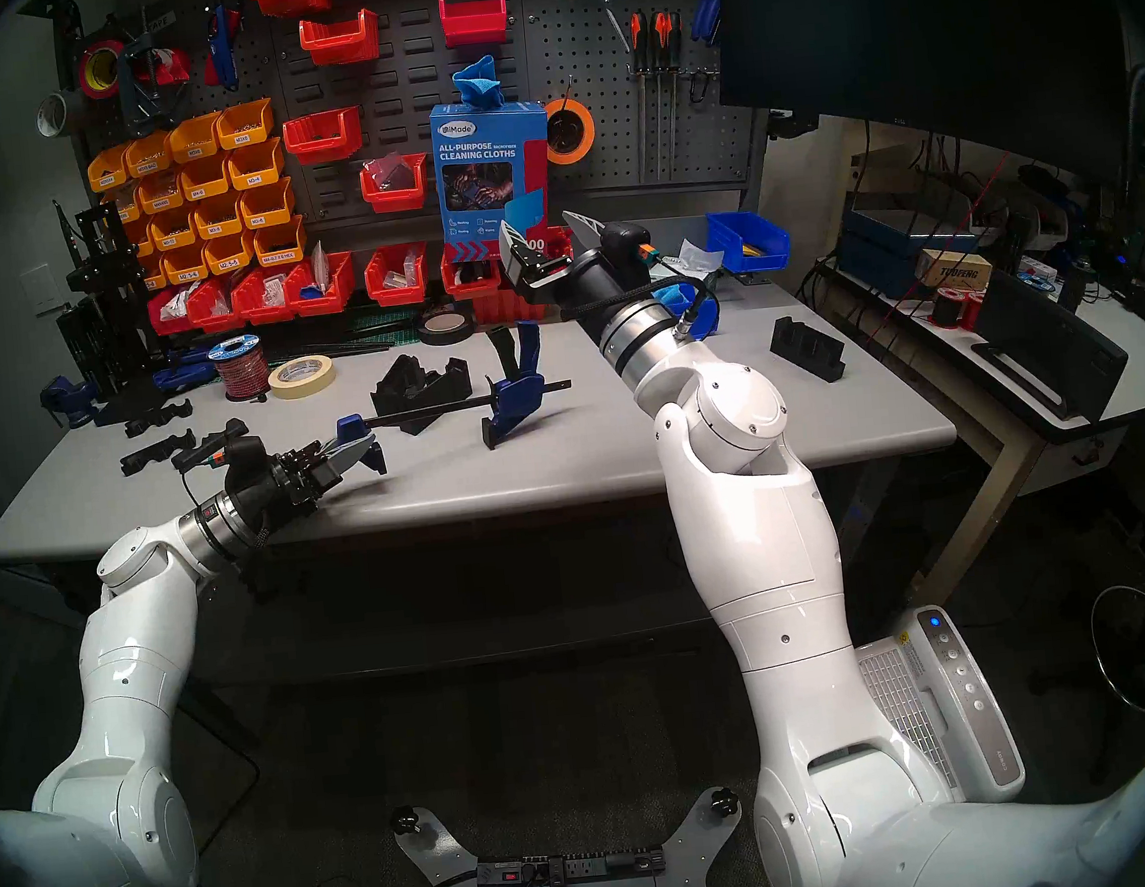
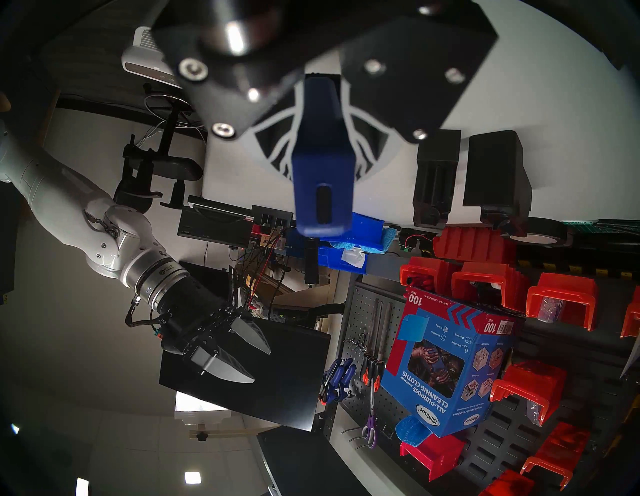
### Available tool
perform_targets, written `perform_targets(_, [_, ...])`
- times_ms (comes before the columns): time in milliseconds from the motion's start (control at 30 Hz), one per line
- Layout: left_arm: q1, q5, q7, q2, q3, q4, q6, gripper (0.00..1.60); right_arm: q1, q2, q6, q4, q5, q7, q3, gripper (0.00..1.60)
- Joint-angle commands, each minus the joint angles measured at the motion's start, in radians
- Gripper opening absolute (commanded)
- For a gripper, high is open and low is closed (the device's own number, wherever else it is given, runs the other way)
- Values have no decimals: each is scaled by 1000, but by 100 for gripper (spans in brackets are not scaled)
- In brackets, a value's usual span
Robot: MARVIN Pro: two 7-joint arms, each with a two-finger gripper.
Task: Clamp the two 3D printed pieces together with the clamp
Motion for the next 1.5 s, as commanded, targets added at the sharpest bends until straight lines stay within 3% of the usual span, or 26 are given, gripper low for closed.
perform_targets(0, [-37,-17,-1,0,-11,-20,3,0,1,-19,-3,-29,6,-10,-6,160])
perform_targets(1467, [-38,-15,-2,-1,-12,-20,3,0,-52,-10,31,22,-7,-103,-62,160])
